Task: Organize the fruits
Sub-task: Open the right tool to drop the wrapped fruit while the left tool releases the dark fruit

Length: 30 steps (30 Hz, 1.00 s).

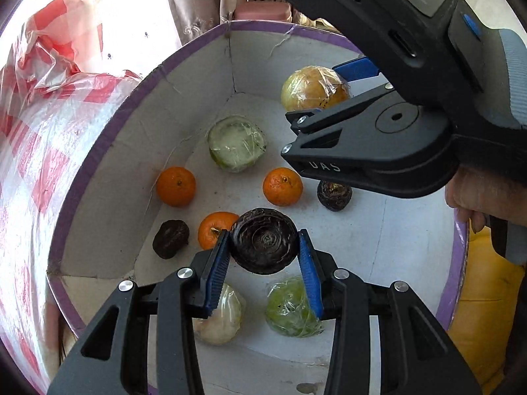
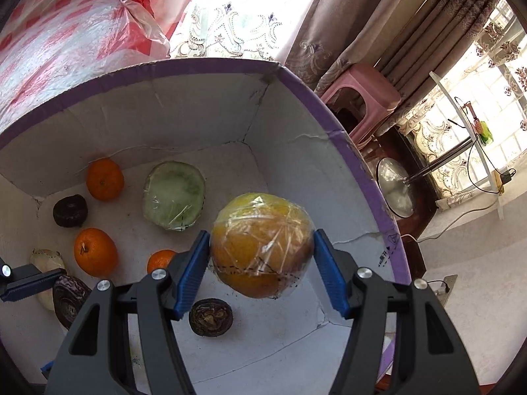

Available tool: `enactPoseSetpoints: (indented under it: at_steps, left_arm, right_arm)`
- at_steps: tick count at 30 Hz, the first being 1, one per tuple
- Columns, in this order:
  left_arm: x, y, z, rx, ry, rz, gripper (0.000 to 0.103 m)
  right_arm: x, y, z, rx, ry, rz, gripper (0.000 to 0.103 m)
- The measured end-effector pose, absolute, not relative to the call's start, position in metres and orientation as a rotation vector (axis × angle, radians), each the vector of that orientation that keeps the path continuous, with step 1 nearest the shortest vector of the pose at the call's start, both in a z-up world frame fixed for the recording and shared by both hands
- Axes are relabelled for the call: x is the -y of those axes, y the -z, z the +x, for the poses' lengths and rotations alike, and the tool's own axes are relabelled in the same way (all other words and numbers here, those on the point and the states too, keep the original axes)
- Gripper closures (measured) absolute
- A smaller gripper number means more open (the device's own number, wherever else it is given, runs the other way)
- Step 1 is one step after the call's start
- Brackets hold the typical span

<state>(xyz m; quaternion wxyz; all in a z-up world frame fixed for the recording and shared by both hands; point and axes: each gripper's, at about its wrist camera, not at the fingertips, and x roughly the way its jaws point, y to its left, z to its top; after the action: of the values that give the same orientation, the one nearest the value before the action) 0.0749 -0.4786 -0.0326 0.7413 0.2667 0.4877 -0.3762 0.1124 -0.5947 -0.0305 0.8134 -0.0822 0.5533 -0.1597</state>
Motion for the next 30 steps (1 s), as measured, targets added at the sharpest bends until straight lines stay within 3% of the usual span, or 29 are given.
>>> enactPoseSetpoints:
  at_steps: [6,30]
  left_arm:
    - [0.496,0.051,0.075,-1.118,0.819,0.695,0.064]
    - [0.499,0.082,0.1,-1.281,0.852,0.652,0.063]
  right_arm:
    - [0.603,0.041,0.122,-1.236,0.323,-0.182,0.04]
    - [0.601,0.081,0.145,-1.371,0.313,-0.288,0.039]
